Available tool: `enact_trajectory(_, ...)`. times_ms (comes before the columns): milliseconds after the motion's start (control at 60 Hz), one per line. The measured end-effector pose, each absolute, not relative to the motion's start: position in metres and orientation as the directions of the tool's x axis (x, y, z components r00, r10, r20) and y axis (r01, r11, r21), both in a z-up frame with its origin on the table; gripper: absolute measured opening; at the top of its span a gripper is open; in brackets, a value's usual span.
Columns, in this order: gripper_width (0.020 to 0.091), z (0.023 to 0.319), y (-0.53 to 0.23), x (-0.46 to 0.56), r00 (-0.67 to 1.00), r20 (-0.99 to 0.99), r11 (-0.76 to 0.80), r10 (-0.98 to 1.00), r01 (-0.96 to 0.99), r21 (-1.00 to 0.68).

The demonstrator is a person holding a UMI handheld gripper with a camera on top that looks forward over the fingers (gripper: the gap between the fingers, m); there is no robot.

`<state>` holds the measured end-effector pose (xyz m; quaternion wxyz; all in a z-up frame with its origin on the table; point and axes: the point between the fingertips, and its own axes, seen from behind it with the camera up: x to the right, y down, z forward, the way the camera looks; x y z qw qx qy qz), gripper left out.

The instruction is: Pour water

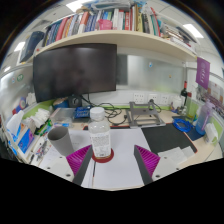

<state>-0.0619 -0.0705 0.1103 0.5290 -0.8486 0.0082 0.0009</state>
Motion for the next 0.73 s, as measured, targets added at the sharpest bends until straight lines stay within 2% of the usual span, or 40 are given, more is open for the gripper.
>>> enact_trajectory(267, 0.0841, 0.204, -0.112, -0.044, 0.991, 0.047, -0.371, -0.122, -0.001, -0.929)
enact_trajectory(383, 0.0842, 0.231, -0.120, -0.041, 0.987, 0.044, -0.337, -0.152, -0.010, -0.941)
enact_trajectory(500, 0.0839, 0.242, -0.129, -0.038, 0.983, 0.041, -0.324, -0.177, -0.019, -0.946)
enact_trajectory(733, 0.0834, 0.239, -0.135, -0.029, 0.973, 0.062, -0.309, -0.222, -0.010, -0.951)
